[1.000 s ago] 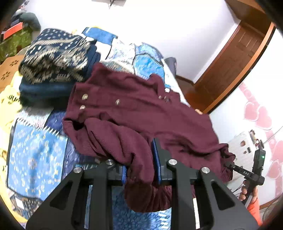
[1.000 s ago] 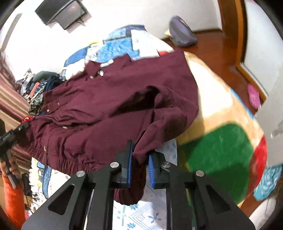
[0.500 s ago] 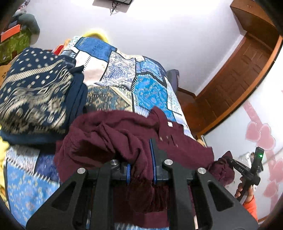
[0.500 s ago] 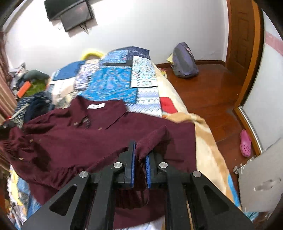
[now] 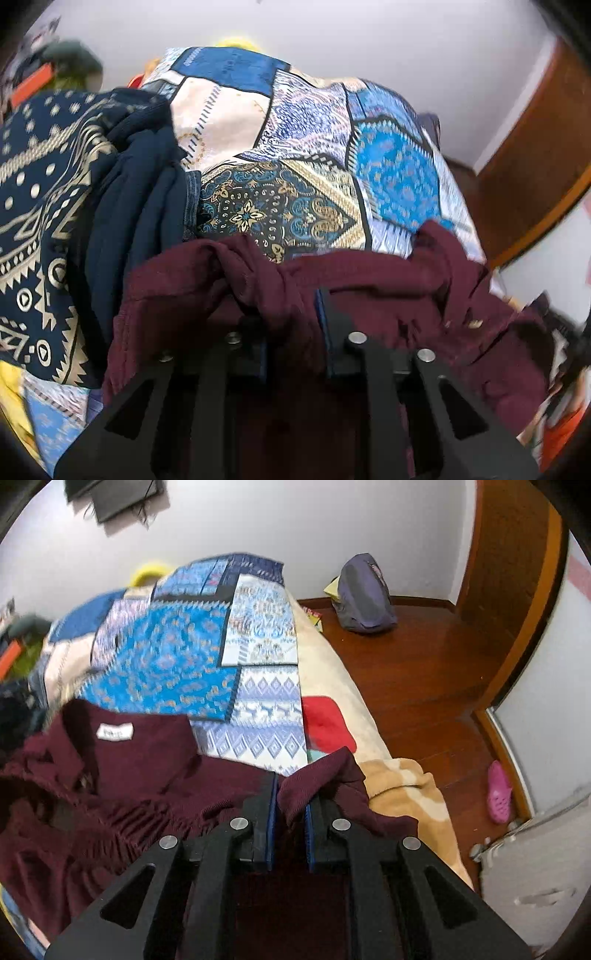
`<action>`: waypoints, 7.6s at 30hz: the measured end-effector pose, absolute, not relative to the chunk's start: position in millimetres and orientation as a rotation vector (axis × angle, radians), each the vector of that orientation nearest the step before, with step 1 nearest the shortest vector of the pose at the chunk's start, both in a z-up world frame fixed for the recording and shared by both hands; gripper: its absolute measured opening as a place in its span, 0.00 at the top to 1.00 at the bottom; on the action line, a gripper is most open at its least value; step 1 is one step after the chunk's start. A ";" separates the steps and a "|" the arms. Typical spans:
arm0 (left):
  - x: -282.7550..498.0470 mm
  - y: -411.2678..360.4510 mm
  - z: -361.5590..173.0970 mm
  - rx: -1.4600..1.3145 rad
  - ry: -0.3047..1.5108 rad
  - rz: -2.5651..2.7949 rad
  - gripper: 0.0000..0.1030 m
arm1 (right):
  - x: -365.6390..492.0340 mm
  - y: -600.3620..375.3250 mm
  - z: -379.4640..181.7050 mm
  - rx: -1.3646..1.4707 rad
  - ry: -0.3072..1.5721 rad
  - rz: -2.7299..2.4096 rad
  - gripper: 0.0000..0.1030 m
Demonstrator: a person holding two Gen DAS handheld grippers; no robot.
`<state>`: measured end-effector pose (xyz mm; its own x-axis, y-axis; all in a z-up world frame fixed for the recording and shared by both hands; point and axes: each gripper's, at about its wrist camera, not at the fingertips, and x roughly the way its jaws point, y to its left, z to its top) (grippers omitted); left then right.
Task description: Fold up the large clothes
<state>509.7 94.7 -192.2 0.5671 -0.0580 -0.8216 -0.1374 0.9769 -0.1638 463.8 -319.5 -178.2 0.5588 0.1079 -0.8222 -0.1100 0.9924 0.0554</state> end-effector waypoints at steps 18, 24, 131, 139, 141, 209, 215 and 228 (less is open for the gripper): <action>451.8 72.8 -109.7 -0.050 0.898 0.042 0.20 | 427.5 -346.9 -116.5 0.121 1.023 0.221 0.81; 430.9 43.2 -152.5 0.036 0.984 -0.019 0.20 | 425.6 -346.0 -116.4 0.083 1.060 0.240 0.80; 362.4 -41.3 -77.6 -0.213 0.710 -0.099 0.86 | 307.3 -232.5 -124.6 0.152 1.060 0.505 0.29; 337.4 -101.6 -170.0 0.101 0.970 -0.183 0.79 | 294.5 -302.6 -132.3 0.162 1.091 0.321 0.29; 324.7 -102.8 -166.6 0.141 0.970 -0.216 0.65 | 294.7 -301.1 -130.1 0.169 1.082 0.320 0.29; 312.9 105.2 -185.1 -0.381 0.998 -0.124 0.06 | 343.6 -220.5 -156.3 0.065 1.106 0.489 0.12; 332.6 109.7 -220.6 -0.525 1.051 -0.211 0.05 | 371.7 -253.3 -205.6 0.309 1.274 0.592 0.04; 386.8 120.6 -261.9 -0.853 1.159 -0.274 0.02 | 399.6 -237.7 -234.8 0.418 1.373 0.740 0.00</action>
<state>386.8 120.6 -261.9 0.4092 -0.5979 -0.6892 -0.2255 0.6656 -0.7114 399.6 -237.7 -234.8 0.0255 0.6876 -0.7257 -0.2284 0.7107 0.6654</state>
